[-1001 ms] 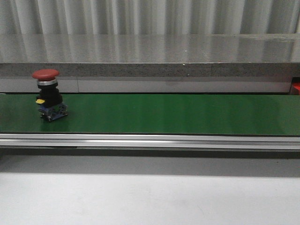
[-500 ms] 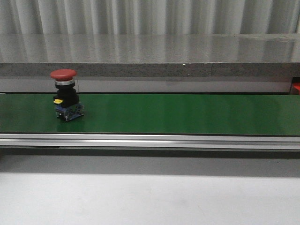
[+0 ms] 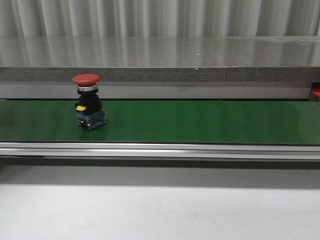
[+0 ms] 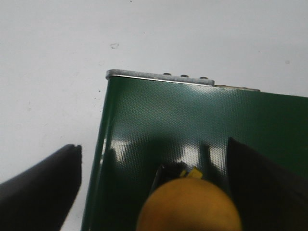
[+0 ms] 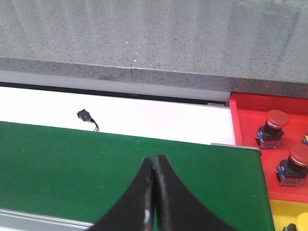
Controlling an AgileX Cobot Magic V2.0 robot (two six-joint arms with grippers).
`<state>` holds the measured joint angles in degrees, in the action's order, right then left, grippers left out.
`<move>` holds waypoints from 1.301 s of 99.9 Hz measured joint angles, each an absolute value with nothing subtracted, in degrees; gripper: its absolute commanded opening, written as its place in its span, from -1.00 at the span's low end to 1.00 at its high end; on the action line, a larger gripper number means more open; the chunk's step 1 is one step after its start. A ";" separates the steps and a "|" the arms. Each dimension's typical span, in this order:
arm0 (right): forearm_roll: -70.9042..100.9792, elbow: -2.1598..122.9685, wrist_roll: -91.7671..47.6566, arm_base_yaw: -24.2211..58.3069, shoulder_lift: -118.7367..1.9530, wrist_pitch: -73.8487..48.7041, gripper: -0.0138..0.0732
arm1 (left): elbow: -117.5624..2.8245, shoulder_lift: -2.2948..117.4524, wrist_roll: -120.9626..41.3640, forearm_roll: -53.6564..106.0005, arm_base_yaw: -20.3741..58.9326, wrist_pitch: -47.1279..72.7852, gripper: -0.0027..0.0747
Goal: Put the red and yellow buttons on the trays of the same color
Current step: 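Set the yellow button on the belt and open the left gripper, then move the right gripper down toward the red button on the belt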
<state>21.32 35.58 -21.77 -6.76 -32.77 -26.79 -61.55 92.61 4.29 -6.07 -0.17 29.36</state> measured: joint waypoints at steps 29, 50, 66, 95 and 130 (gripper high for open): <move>21.32 35.58 -21.77 -6.76 -32.77 -26.79 -0.84 | -61.55 85.53 4.29 -6.07 3.52 30.24 0.69; 21.32 35.58 -21.77 -6.76 -32.77 -26.79 -0.84 | -61.19 73.49 4.29 -6.07 5.73 30.89 0.69; 21.32 35.58 -21.77 -6.76 -32.77 -26.79 -0.84 | -57.77 62.41 4.29 -6.07 7.70 31.02 0.69; 21.32 35.58 -21.77 -6.76 -32.77 -26.79 -0.84 | -44.50 42.48 4.29 -5.74 9.98 31.88 0.40; 21.32 35.58 -21.77 -6.76 -32.77 -26.79 -0.84 | -32.65 27.56 4.29 -4.49 9.98 32.24 -0.98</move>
<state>21.32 35.58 -21.77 -6.76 -32.77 -26.79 -32.65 27.56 4.29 -4.49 9.98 32.24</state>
